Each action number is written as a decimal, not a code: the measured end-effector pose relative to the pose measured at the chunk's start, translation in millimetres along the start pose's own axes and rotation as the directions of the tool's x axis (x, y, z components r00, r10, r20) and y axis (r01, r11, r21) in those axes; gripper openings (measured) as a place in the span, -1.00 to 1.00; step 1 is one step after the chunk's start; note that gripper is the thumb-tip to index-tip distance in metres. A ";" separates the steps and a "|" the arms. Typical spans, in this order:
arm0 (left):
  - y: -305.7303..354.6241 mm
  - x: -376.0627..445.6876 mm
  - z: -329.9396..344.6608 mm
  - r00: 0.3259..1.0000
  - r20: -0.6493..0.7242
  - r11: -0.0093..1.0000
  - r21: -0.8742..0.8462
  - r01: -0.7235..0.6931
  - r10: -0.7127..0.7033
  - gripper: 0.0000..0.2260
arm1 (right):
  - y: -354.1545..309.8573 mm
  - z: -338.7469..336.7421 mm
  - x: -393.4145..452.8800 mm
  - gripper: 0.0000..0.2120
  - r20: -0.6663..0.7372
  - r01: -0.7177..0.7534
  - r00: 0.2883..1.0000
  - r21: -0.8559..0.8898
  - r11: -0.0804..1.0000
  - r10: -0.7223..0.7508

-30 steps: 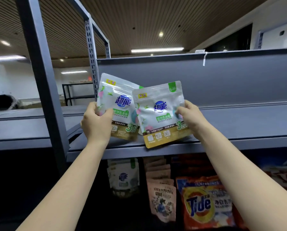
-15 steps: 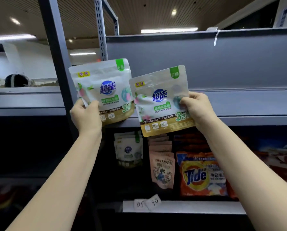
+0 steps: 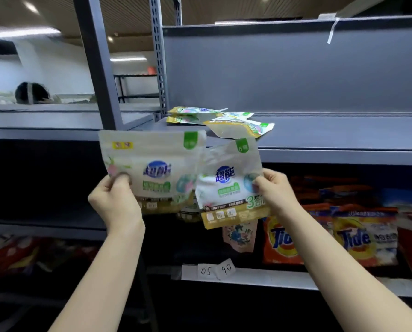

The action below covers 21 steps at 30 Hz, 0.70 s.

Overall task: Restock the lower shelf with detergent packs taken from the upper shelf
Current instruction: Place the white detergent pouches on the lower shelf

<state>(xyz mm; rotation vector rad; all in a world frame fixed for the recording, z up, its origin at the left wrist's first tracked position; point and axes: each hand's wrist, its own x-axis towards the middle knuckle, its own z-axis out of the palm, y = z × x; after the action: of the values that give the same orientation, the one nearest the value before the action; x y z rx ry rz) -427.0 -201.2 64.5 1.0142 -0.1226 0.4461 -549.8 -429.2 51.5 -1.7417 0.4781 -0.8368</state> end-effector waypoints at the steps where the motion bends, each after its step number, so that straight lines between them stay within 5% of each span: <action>1: -8.4 -4.6 -6.2 1.000 0.002 1.000 0.022 0.020 -0.020 -0.76 | 6.1 6.8 -1.3 -0.72 0.026 -0.019 0.999 -0.006 1.000 0.019; 9: -76.4 -12.3 -55.5 0.963 0.058 0.953 0.176 0.248 -0.262 -0.68 | 63.4 78.1 -0.3 -0.86 0.112 -0.193 0.973 -0.072 0.979 0.200; 14: -111.3 -6.7 -68.8 0.913 0.092 0.899 0.239 0.367 -0.397 -0.72 | 92.3 117.7 11.2 -0.67 0.144 -0.400 0.903 -0.059 0.914 0.405; 21: -147.7 5.3 -69.1 0.850 0.061 0.813 0.333 0.477 -0.524 -0.74 | 124.1 147.2 29.6 -0.79 0.142 -0.532 0.843 0.071 0.844 0.519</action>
<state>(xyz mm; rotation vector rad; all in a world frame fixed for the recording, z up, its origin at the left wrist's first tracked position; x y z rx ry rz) -368.1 -207.5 -87.5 1.3371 0.0878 -0.1079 -410.5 -393.1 -79.8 -1.4421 0.7740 -0.3531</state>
